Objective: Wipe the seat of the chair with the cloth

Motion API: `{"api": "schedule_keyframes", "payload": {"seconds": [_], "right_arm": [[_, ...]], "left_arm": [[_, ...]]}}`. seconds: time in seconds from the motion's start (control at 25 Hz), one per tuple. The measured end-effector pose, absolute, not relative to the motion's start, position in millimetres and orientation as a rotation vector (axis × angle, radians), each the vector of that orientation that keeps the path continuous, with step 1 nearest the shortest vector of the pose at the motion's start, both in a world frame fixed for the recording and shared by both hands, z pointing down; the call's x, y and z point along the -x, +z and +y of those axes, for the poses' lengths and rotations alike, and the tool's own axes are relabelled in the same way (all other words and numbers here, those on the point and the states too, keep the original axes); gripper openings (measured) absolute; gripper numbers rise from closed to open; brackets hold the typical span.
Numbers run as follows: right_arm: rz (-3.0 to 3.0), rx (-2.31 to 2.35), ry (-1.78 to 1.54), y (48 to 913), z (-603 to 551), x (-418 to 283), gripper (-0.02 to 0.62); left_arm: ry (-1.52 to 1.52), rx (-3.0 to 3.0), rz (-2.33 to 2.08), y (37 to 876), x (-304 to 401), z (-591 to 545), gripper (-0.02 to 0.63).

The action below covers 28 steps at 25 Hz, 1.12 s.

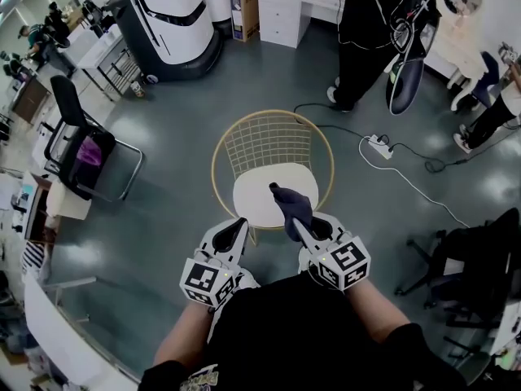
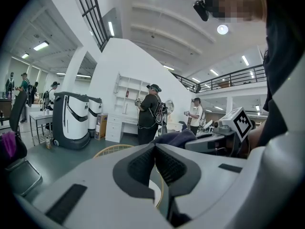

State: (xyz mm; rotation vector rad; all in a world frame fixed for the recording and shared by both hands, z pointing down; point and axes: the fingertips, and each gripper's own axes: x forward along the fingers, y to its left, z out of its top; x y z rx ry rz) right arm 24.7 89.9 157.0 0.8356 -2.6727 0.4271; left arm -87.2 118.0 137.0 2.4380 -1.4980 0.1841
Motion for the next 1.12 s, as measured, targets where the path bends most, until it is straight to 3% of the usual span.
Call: {"api": "schedule_keyframes", "payload": {"seconds": [1.12], "right_arm": [[-2.686,-0.785,0.42,154,78,-10,0.051]], "left_arm": [[0.183,-2.416,-1.526,139,94,111,0.017]]}}
